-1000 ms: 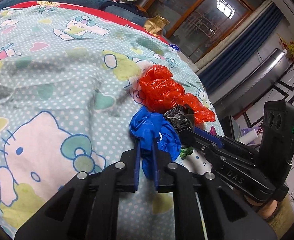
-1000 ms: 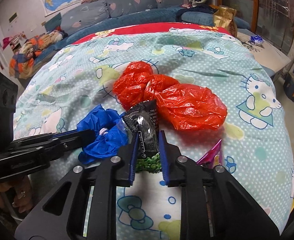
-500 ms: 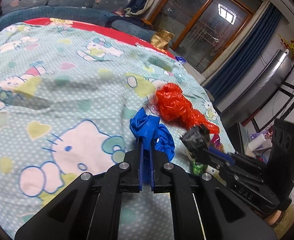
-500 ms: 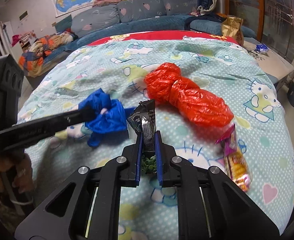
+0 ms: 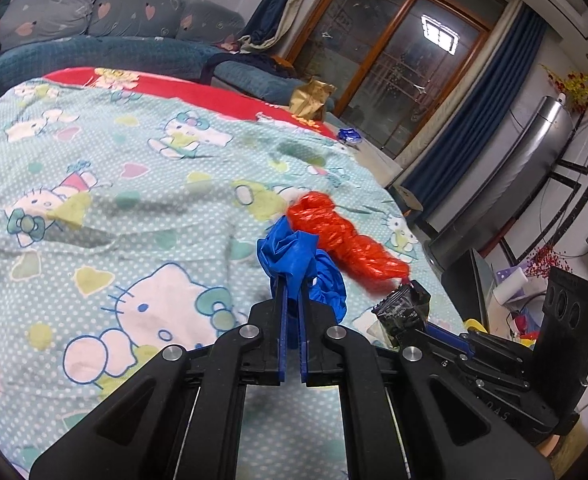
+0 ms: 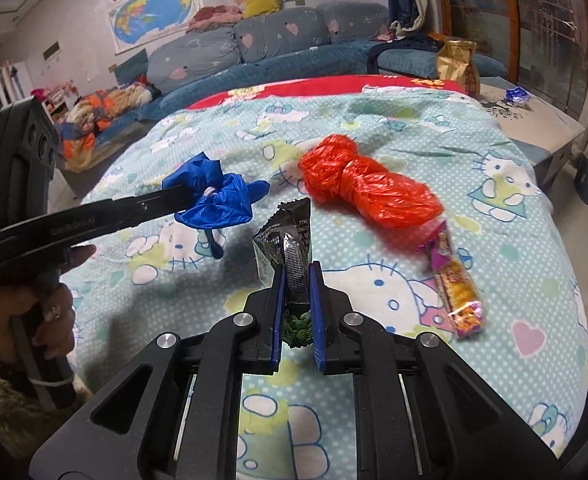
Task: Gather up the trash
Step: 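Carry both held items over the yellow-rimmed bin and open both tools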
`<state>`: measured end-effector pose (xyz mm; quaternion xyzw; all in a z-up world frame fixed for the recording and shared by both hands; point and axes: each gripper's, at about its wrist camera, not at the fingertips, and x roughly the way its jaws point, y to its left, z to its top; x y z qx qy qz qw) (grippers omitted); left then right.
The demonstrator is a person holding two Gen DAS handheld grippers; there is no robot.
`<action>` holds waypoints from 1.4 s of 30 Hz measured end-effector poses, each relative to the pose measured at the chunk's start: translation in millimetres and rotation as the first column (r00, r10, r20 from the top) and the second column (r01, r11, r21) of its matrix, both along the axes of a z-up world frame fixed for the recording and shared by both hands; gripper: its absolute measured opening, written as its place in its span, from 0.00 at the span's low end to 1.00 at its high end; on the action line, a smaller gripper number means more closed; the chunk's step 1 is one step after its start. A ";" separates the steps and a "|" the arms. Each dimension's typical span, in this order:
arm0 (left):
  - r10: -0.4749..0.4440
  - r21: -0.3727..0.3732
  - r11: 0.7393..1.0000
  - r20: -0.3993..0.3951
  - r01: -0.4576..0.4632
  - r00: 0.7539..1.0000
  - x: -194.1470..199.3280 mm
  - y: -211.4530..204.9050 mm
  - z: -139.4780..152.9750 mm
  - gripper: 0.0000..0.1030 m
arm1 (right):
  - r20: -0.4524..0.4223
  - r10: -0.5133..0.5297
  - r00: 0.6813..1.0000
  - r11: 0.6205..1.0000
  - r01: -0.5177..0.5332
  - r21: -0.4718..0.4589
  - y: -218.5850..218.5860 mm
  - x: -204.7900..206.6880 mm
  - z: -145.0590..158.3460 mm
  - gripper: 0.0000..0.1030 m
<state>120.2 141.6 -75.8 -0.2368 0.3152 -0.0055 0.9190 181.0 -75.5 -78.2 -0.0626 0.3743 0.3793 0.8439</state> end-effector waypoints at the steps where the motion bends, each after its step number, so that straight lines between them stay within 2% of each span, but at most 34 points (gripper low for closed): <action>1: -0.005 0.003 1.000 0.003 0.005 1.000 -0.3 -2.1 1.5 0.04 | 0.002 -0.005 1.000 1.000 0.005 0.004 -2.5 -0.3 1.4 0.08; 20: -0.102 0.051 0.994 0.039 0.100 0.994 5.0 -55.1 19.5 0.04 | 0.024 -0.122 0.992 0.988 0.119 0.098 -66.1 1.4 25.5 0.08; 42: -0.257 0.103 0.962 0.042 0.252 0.965 21.1 -128.0 28.5 0.04 | 0.027 -0.295 0.955 0.945 0.288 0.153 -149.0 14.1 33.5 0.08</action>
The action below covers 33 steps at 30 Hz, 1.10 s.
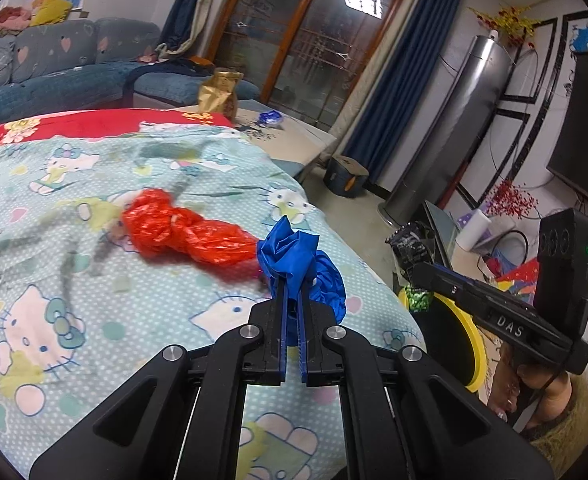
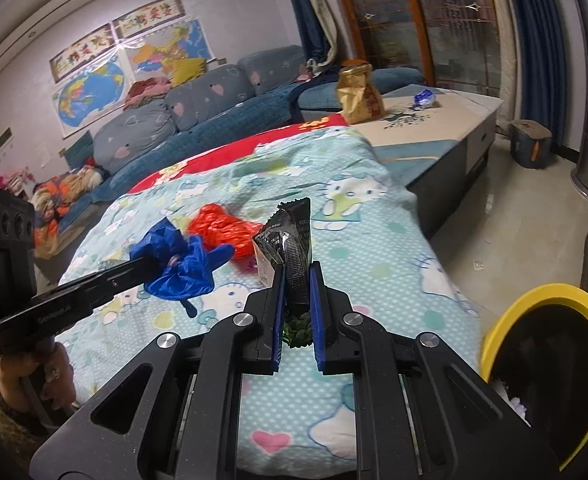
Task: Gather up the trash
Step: 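Carry both held items over the yellow-rimmed bin and open both tools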
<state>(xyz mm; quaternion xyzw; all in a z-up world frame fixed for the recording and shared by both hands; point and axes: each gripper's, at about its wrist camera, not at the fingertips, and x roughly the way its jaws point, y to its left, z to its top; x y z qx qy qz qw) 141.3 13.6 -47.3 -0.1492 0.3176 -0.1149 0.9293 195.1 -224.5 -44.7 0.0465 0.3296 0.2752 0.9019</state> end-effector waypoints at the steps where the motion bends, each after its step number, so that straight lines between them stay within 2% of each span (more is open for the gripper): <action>1: -0.006 0.001 1.000 0.000 0.006 1.000 0.6 -2.6 0.0 0.04 | 0.000 -0.008 1.000 1.000 0.008 0.001 -3.1 0.4 -0.3 0.08; 19: -0.179 0.045 0.983 0.004 0.179 0.984 16.4 -83.8 1.9 0.04 | -0.045 -0.188 0.981 0.981 0.190 0.049 -85.1 -0.3 -9.8 0.08; 28: -0.273 0.062 0.960 -0.005 0.273 0.962 25.2 -135.3 -4.9 0.04 | -0.075 -0.301 0.951 0.950 0.306 0.058 -131.8 1.2 -18.9 0.08; 33: -0.320 0.068 0.945 -0.018 0.321 0.947 31.2 -162.3 -12.2 0.04 | -0.112 -0.368 0.923 0.924 0.376 0.067 -159.7 0.9 -29.0 0.08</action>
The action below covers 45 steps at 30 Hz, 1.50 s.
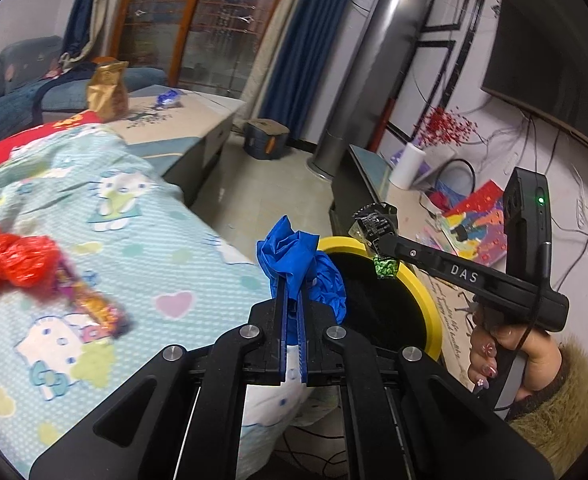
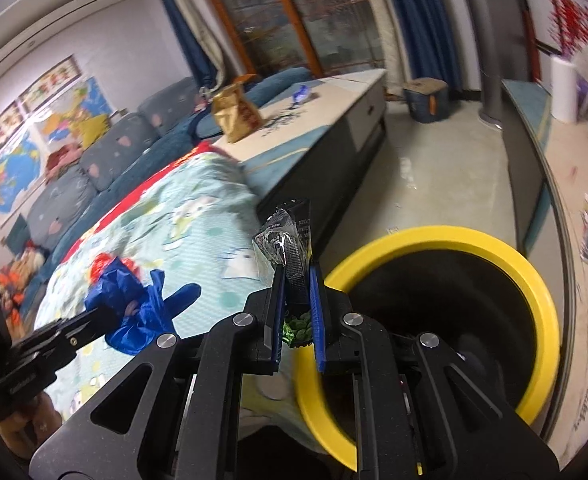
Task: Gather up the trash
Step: 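Carry both held items over the yellow-rimmed bin and open both tools, then move both tools back to the bedspread toward the red plastic bag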
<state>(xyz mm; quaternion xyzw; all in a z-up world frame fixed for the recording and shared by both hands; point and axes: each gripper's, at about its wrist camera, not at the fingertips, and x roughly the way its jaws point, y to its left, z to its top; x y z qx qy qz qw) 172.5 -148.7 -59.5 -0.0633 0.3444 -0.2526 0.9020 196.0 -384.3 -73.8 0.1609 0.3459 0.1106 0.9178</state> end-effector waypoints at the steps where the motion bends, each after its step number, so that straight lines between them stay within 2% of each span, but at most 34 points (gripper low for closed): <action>1: -0.009 -0.001 1.000 -0.004 0.009 1.000 1.4 -5.1 -2.0 0.04 | -0.011 -0.019 1.000 1.000 0.019 0.007 -7.3 0.0 -3.3 0.08; 16: -0.152 0.013 0.988 -0.072 0.153 0.986 16.7 -85.4 -39.3 0.04 | -0.102 -0.194 0.976 0.977 0.202 0.069 -78.8 -4.1 -33.1 0.12; 19: -0.190 0.029 0.981 -0.078 0.193 0.979 19.7 -104.9 -46.7 0.05 | -0.111 -0.219 0.969 0.970 0.228 0.079 -90.6 -7.3 -35.0 0.22; 21: -0.199 0.049 0.978 -0.076 0.203 0.977 21.3 -114.4 -51.4 0.17 | -0.118 -0.241 0.963 0.964 0.252 0.089 -98.8 -8.9 -36.4 0.23; 23: -0.191 0.059 0.979 -0.071 0.196 0.979 22.6 -118.6 -54.7 0.54 | -0.121 -0.260 0.958 0.958 0.271 0.093 -104.9 -9.9 -37.6 0.32; 24: -0.188 0.055 0.980 -0.064 0.191 0.980 22.4 -117.8 -54.9 0.60 | -0.121 -0.271 0.955 0.955 0.283 0.090 -107.7 -11.9 -37.4 0.37; 26: -0.184 0.051 0.981 -0.050 0.186 0.982 21.7 -115.4 -54.0 0.73 | -0.118 -0.280 0.953 0.952 0.291 0.091 -110.4 -14.2 -38.1 0.40; 28: -0.153 0.072 0.985 -0.027 0.154 0.988 19.1 -106.1 -51.0 0.81 | -0.117 -0.283 0.952 0.954 0.293 0.072 -108.7 -15.0 -38.3 0.42; 31: -0.099 0.069 0.993 0.000 0.099 0.995 17.3 -85.5 -44.1 0.89 | -0.093 -0.255 0.963 0.964 0.261 0.058 -94.2 -13.1 -33.7 0.48; 32: -0.065 0.073 0.995 0.013 0.064 0.998 17.7 -75.3 -42.2 0.89 | -0.084 -0.236 0.968 0.969 0.241 0.051 -87.9 -12.1 -32.1 0.49; 34: -0.016 0.076 0.997 0.028 0.014 0.999 19.0 -60.8 -37.9 0.90 | -0.065 -0.191 0.979 0.981 0.194 0.033 -71.3 -10.0 -27.8 0.56; 36: 0.039 0.073 0.996 0.042 -0.042 0.998 21.4 -40.3 -34.2 0.90 | -0.041 -0.139 0.989 0.990 0.140 0.019 -51.1 -8.5 -22.6 0.57; 40: 0.148 0.060 0.987 0.070 -0.152 0.987 25.1 1.4 -24.2 0.90 | -0.010 -0.046 0.999 0.999 0.046 -0.013 -14.4 -6.8 -14.2 0.59; 45: 0.267 0.055 0.960 0.115 -0.274 0.957 24.0 54.1 -12.5 0.90 | 0.011 0.073 0.997 0.996 -0.072 -0.052 29.1 -3.4 -7.8 0.60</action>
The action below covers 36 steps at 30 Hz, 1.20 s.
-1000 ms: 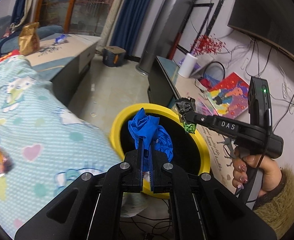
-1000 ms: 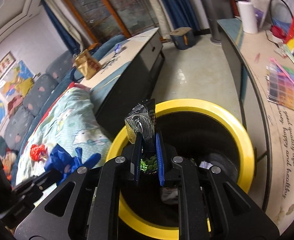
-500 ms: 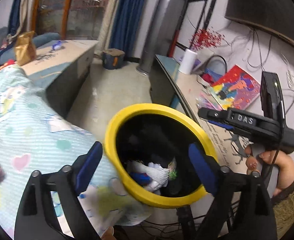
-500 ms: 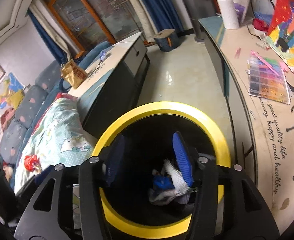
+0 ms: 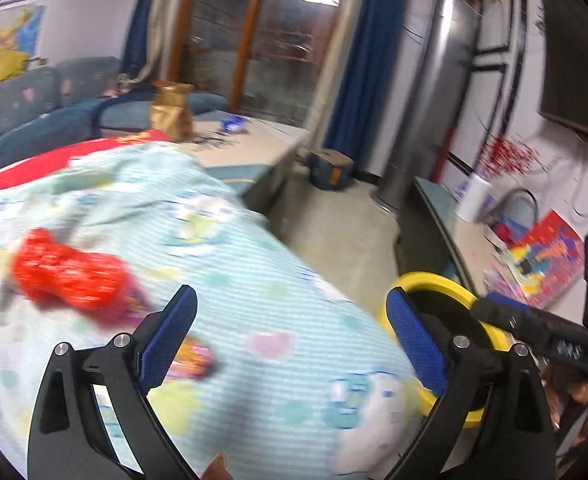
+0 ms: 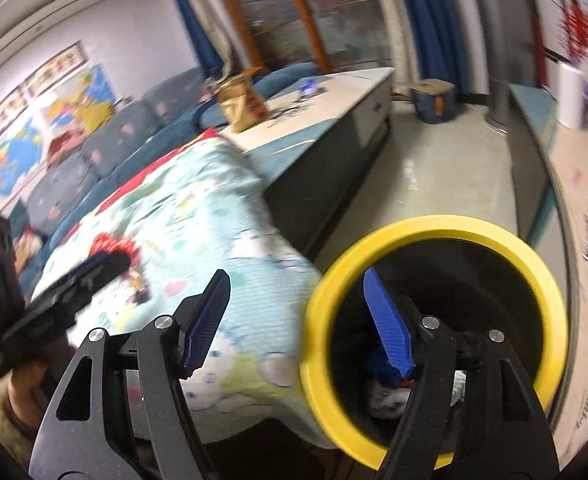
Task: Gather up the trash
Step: 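Move both tools back to the bedspread toward the red plastic bag, then grasp the red plastic bag with the left tool while the right tool grasps the purple candy stick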
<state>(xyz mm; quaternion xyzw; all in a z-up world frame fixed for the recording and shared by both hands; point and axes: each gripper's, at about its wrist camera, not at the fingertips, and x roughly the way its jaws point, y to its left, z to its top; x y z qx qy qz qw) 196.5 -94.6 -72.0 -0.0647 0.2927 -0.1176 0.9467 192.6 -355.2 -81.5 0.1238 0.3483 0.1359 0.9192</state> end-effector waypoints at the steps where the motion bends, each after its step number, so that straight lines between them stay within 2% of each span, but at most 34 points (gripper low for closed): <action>1: 0.022 -0.007 1.000 0.001 -0.022 1.000 0.5 10.1 1.4 0.90 | 0.002 0.022 1.000 1.000 -0.022 -0.008 7.8 0.8 0.6 0.60; 8: 0.159 -0.057 0.986 0.000 -0.159 0.987 5.9 70.6 7.6 0.90 | 0.013 0.188 0.982 0.979 -0.186 -0.078 76.9 7.8 5.9 0.60; 15: 0.288 -0.104 0.952 -0.030 -0.289 0.957 4.9 134.5 2.8 0.90 | -0.020 0.323 0.946 0.937 -0.323 -0.130 142.9 22.6 1.6 0.60; 19: 0.331 -0.138 0.932 -0.063 -0.336 0.942 10.0 163.3 -4.8 0.90 | -0.054 0.376 0.925 0.913 -0.380 -0.149 175.2 31.5 -6.3 0.60; 26: 0.345 -0.221 0.900 -0.168 -0.377 0.923 30.0 196.8 -29.5 0.89 | -0.105 0.417 0.903 0.881 -0.430 -0.198 213.7 48.1 -22.1 0.59; 28: 0.349 -0.239 0.890 -0.189 -0.388 0.918 36.2 203.2 -36.5 0.89 | -0.129 0.418 0.899 0.876 -0.437 -0.203 218.0 53.8 -29.2 0.52; 30: 0.343 -0.265 0.882 -0.206 -0.389 0.917 42.3 208.0 -42.2 0.85 | -0.162 0.422 0.892 0.867 -0.449 -0.215 223.0 55.6 -38.6 0.34; 32: 0.336 -0.275 0.879 -0.221 -0.390 0.915 48.4 209.0 -46.7 0.77 | -0.157 0.423 0.892 0.863 -0.449 -0.229 224.2 51.5 -43.1 0.25; 33: 0.333 -0.278 0.878 -0.227 -0.389 0.915 51.6 209.7 -48.9 0.74 | -0.144 0.422 0.895 0.865 -0.445 -0.233 222.9 48.4 -43.6 0.17; 34: 0.326 -0.283 0.878 -0.237 -0.387 0.915 54.4 209.1 -51.4 0.65 | -0.139 0.422 0.896 0.866 -0.444 -0.231 221.9 46.1 -43.9 0.10; 35: 0.325 -0.282 0.878 -0.243 -0.387 0.914 55.3 208.2 -52.8 0.52 | -0.135 0.420 0.898 0.869 -0.440 -0.225 219.9 43.4 -43.0 0.08; 36: 0.316 -0.286 0.880 -0.243 -0.379 0.917 55.4 205.9 -53.7 0.46 | -0.132 0.417 0.899 0.872 -0.437 -0.219 218.7 41.7 -41.9 0.08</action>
